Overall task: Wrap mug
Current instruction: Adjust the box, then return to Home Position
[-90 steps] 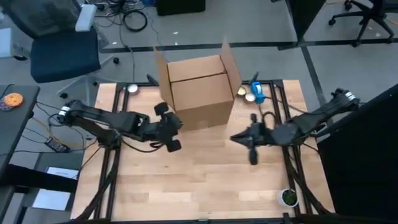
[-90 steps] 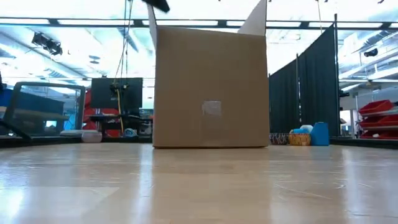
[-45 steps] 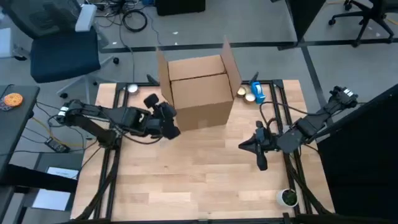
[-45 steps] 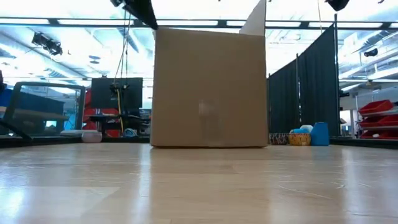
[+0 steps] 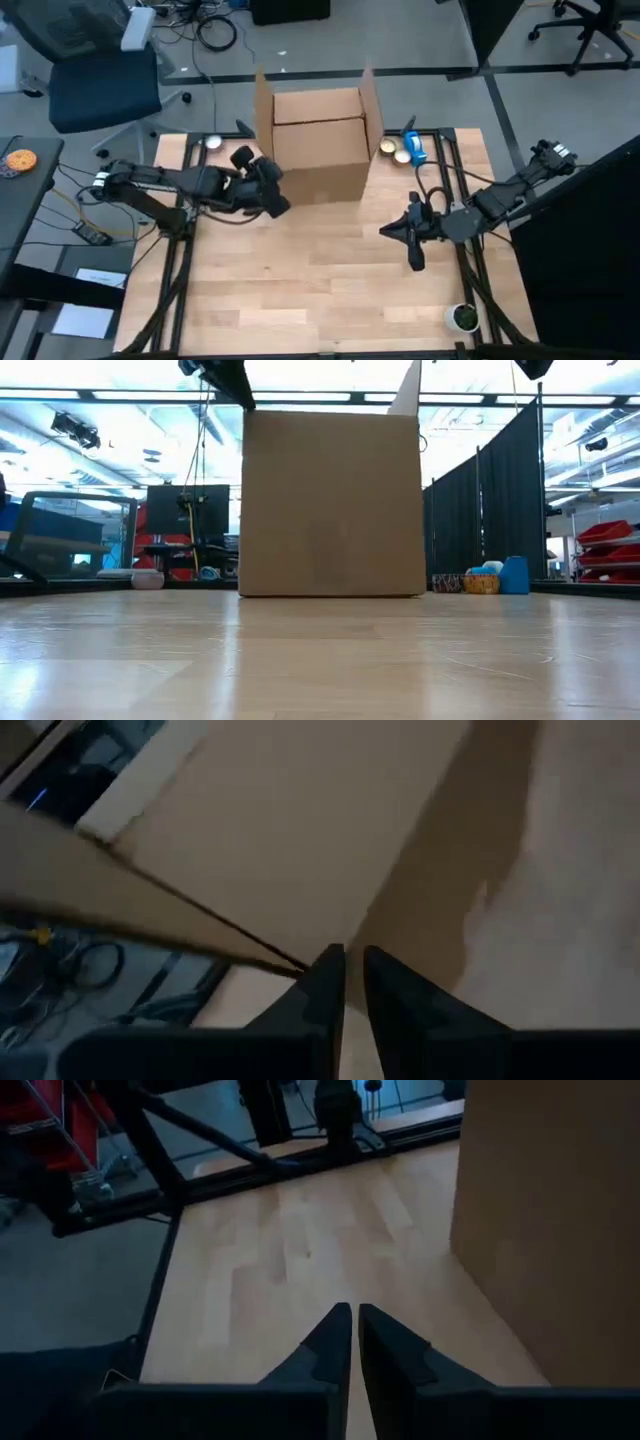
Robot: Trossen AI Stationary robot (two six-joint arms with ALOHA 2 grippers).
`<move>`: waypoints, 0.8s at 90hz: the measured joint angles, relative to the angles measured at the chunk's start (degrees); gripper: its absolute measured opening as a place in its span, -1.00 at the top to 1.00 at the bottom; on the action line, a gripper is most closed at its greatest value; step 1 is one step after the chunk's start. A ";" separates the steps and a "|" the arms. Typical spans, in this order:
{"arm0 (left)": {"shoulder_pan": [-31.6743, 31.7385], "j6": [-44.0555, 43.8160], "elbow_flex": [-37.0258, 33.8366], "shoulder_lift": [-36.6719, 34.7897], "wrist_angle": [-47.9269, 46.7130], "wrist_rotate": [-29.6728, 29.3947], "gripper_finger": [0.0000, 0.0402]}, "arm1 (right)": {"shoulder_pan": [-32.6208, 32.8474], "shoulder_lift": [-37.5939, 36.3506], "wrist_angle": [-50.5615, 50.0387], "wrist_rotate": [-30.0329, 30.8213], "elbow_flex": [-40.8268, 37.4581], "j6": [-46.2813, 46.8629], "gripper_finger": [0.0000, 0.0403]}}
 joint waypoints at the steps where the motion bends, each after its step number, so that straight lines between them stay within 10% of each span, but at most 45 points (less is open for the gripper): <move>1: -0.31 0.00 0.01 0.00 -0.18 0.03 0.87 | 0.02 0.00 -0.06 -0.01 0.00 -0.20 0.99; 40: -11.58 -19.39 -0.98 -6.16 -19.92 2.31 0.87 | 4.18 -0.02 -8.44 -1.89 0.00 0.39 1.00; 72: -17.68 -34.62 -20.11 -15.20 -16.38 0.33 0.87 | 5.09 -0.04 -2.14 -0.95 -8.16 -3.11 1.00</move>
